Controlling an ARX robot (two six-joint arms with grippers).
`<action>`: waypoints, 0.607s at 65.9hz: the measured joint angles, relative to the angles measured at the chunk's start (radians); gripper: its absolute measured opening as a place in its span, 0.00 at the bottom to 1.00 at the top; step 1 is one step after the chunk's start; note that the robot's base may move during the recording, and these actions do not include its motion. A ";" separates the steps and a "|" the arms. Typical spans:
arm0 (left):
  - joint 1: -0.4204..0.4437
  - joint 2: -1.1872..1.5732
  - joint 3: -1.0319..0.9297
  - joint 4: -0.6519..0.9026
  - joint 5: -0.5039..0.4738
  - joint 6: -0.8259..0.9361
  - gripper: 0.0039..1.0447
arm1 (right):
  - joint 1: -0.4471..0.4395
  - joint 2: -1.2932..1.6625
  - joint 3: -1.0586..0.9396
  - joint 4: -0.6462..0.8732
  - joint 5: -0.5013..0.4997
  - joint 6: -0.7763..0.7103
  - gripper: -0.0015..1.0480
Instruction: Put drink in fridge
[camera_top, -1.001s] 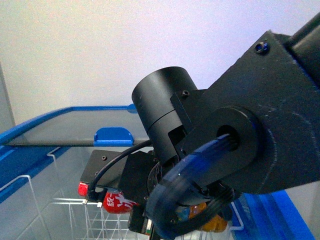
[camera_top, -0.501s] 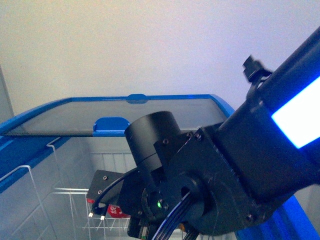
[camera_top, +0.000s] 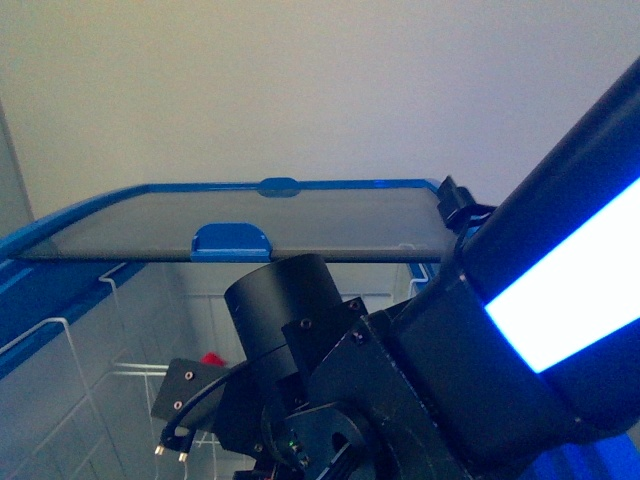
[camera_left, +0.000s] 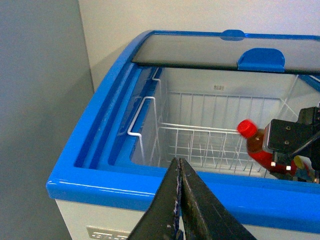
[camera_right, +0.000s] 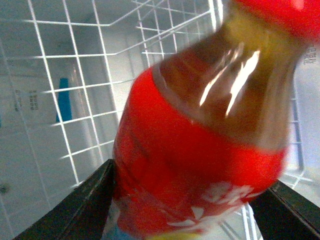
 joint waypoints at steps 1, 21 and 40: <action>0.000 0.000 0.000 0.000 0.000 0.000 0.02 | -0.001 -0.008 -0.005 0.003 -0.002 0.001 0.79; 0.000 0.000 0.000 0.000 0.000 0.000 0.02 | -0.028 -0.335 -0.106 -0.044 -0.076 0.121 0.93; 0.000 0.000 0.000 0.000 0.000 0.000 0.02 | -0.161 -0.700 -0.205 -0.152 0.009 0.293 0.93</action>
